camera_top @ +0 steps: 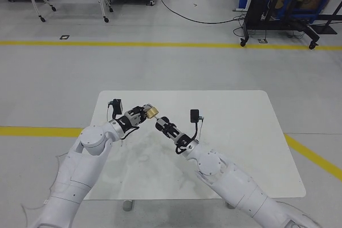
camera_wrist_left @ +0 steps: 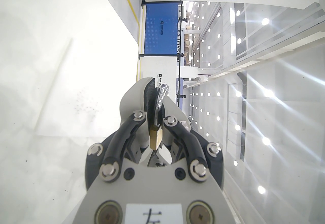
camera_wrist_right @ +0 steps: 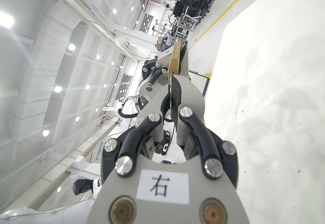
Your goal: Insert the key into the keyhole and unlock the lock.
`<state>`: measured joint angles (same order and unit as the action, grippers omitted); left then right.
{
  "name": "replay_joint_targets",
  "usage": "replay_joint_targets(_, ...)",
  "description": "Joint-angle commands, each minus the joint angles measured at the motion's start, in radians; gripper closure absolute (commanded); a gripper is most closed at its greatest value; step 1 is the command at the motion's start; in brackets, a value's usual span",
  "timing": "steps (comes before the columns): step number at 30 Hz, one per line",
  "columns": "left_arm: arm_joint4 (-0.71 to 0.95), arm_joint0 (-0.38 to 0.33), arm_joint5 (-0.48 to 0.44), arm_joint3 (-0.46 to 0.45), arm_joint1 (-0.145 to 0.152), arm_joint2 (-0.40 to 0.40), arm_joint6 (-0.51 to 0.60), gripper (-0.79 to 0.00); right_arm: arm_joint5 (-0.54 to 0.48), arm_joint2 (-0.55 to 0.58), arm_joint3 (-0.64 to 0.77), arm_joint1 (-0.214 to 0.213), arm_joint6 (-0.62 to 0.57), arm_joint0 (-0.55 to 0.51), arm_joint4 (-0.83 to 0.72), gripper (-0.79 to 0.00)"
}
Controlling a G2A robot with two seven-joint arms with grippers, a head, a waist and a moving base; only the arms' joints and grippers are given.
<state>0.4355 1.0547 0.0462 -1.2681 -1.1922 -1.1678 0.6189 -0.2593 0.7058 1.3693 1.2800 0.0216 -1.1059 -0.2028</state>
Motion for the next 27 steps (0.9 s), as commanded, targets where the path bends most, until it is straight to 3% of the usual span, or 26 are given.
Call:
replay_joint_targets(1, -0.002, 0.001, 0.000, -0.001, 0.000, -0.001, -0.002, 0.000, -0.001, 0.004, -0.006, 0.004, 0.000, -0.001, -0.001, 0.000)
replay_joint_targets(27, -0.014, 0.006, -0.002, -0.006, -0.006, -0.011, -0.006, 0.000, -0.021, 0.057, -0.043, 0.052, -0.059, -0.016, 0.004, 0.000)
